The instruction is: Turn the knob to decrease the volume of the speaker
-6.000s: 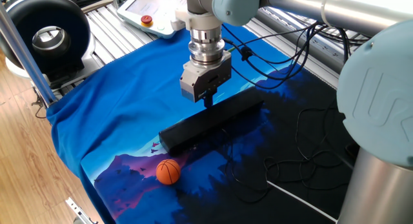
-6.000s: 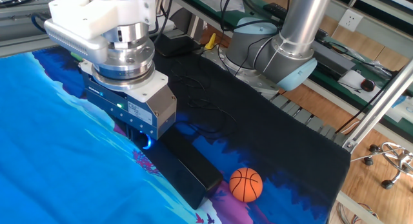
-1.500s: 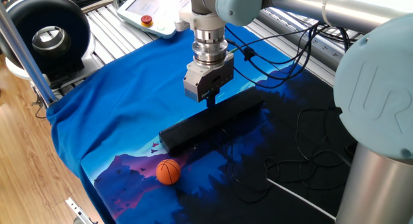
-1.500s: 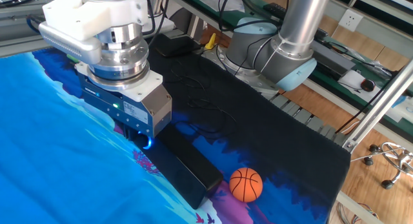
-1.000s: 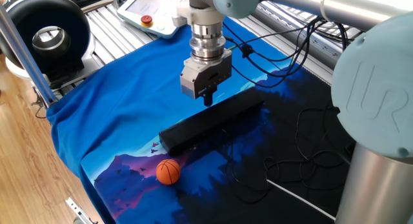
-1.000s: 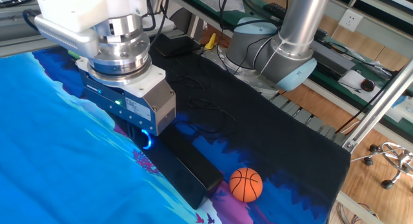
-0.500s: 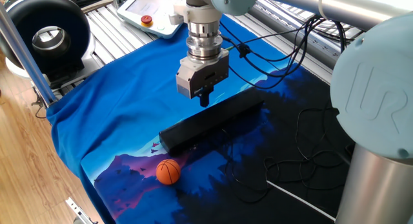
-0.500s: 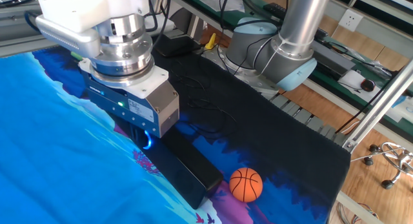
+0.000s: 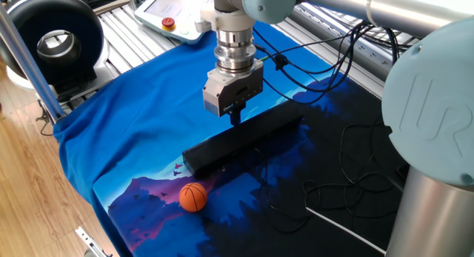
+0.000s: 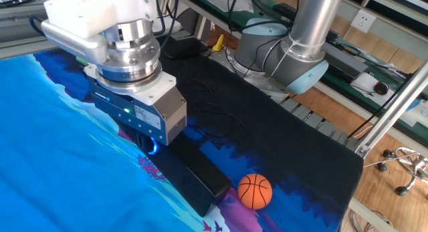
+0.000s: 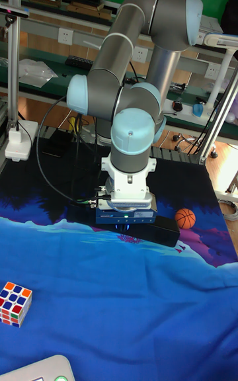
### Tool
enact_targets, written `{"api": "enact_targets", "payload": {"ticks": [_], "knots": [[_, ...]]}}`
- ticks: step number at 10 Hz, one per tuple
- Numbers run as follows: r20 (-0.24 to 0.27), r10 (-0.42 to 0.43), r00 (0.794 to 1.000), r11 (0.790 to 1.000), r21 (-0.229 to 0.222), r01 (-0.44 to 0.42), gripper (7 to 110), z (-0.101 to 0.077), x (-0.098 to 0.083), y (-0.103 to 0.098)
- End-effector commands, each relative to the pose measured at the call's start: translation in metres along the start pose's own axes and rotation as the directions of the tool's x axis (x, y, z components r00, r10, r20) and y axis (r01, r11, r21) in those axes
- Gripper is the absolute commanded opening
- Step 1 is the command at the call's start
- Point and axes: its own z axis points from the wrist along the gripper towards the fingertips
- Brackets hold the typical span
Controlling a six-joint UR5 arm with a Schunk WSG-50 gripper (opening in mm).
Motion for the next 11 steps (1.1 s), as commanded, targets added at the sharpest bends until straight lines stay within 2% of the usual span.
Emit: {"api": "enact_targets", "payload": {"ticks": [1,8,11], "knots": [[0.002,0.003,1.000,1.000,0.009,-0.003,7,0.002,0.001,-0.005],[0.008,-0.015,1.000,1.000,0.019,0.015,7,0.009,0.002,-0.018],[0.010,-0.014,1.000,1.000,0.002,0.014,7,0.007,0.001,-0.012]]}}
